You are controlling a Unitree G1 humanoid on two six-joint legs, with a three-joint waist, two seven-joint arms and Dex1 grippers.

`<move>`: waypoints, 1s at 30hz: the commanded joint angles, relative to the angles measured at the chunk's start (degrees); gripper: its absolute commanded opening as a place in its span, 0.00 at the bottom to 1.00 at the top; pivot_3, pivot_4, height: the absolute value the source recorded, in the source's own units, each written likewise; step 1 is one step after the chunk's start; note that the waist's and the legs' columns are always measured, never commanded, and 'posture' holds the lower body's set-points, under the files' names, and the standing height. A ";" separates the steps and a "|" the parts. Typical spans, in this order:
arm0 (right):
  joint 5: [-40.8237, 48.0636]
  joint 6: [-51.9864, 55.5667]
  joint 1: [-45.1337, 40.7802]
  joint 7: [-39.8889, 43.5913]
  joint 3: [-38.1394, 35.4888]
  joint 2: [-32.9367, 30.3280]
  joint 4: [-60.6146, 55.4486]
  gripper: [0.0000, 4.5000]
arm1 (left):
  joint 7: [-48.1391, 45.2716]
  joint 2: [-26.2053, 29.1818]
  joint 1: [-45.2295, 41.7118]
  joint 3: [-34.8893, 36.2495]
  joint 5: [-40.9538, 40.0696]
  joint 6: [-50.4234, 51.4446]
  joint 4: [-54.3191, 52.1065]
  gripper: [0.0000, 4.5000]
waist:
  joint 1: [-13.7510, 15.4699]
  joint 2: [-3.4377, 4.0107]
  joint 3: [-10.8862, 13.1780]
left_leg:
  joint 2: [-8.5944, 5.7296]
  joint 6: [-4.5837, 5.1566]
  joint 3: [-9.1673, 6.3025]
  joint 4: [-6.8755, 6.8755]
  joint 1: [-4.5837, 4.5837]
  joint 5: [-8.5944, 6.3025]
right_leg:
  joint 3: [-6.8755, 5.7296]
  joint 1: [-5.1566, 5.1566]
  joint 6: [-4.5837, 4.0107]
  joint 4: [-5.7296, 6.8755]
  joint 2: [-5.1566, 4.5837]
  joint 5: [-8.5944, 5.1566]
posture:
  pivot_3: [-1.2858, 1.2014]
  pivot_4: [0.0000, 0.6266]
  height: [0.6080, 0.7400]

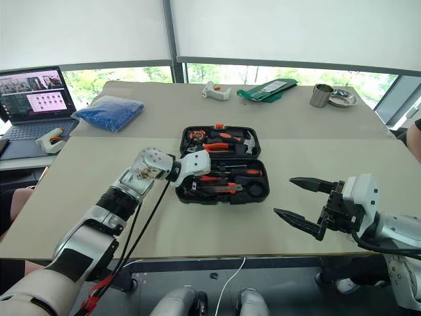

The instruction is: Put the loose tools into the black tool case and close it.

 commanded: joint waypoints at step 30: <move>1.38 0.28 0.60 -3.05 0.17 3.19 -3.19 1.00 | 3.89 -1.77 3.39 2.44 5.62 -18.80 14.63 0.00 | -0.20 0.02 -0.01 | -0.03 0.11 -0.04 0.38 0.03 -0.07 | -0.05 0.16 0.18 0.06 -0.01 0.15 | 0.52 0.24 1.00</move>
